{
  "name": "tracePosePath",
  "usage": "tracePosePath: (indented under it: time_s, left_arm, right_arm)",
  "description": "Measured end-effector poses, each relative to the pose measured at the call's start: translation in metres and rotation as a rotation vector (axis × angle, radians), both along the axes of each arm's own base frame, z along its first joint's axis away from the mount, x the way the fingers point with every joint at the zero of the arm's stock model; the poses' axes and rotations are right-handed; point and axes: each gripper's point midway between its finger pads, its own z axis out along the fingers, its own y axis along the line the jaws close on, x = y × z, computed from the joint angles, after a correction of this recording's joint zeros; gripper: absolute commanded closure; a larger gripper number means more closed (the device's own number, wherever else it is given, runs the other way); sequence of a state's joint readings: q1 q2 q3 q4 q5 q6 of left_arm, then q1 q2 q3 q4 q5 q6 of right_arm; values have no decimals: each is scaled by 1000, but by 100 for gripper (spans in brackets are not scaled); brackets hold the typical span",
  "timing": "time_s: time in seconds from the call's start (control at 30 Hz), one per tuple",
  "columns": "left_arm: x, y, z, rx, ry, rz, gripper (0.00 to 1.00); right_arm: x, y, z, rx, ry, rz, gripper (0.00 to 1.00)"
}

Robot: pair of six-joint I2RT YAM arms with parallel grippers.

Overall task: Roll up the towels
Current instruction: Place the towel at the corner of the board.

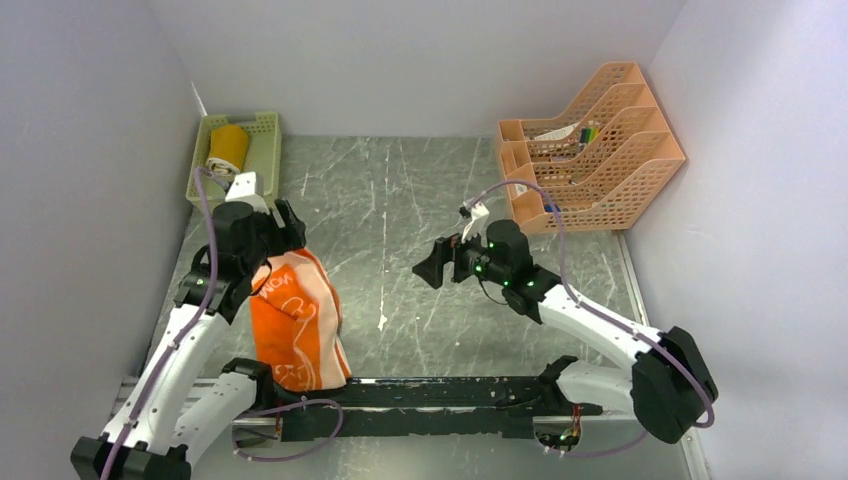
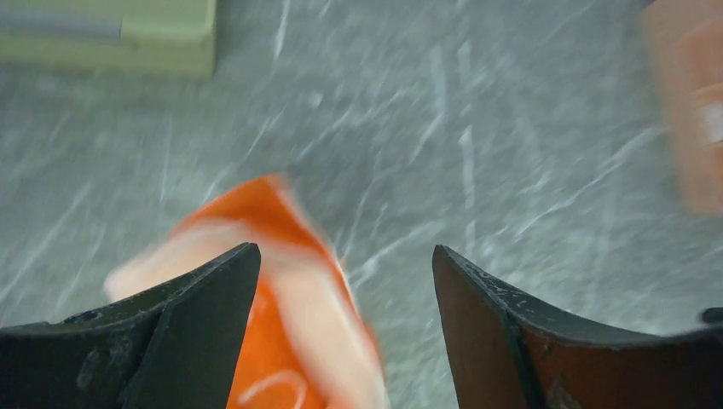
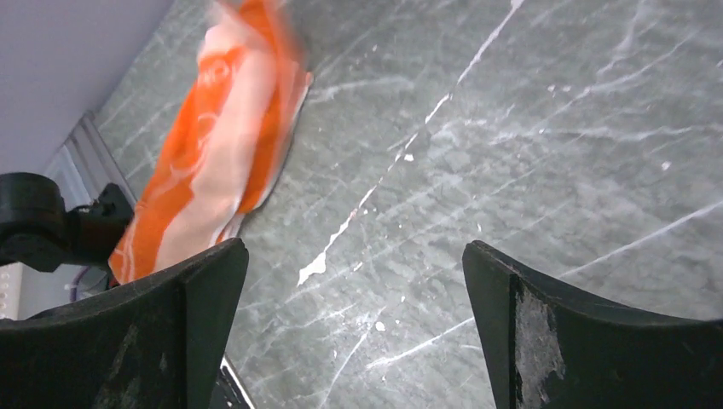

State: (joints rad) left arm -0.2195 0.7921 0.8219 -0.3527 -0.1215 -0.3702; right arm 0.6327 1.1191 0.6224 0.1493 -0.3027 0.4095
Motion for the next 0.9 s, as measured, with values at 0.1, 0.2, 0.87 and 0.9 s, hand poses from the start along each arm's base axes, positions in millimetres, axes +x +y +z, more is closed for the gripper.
tracePosePath:
  time_s: [0.1,0.2,0.87,0.9]
  left_arm:
    - [-11,13,-46,55,160,50,12]
    - [-8,28,-49,83,182,94,12]
    - [36,37,-165,-163,561,-198,36]
    - [38,35,-169,-169,571,-211,37]
  right_arm:
    - [-10,12,-22,-39,16,31,0]
    - [-45,48,-41,-134,-19,167,9]
    - [-131,189,-113,-171,54,636,28]
    - [-134,194,-114,-158,68,658,28]
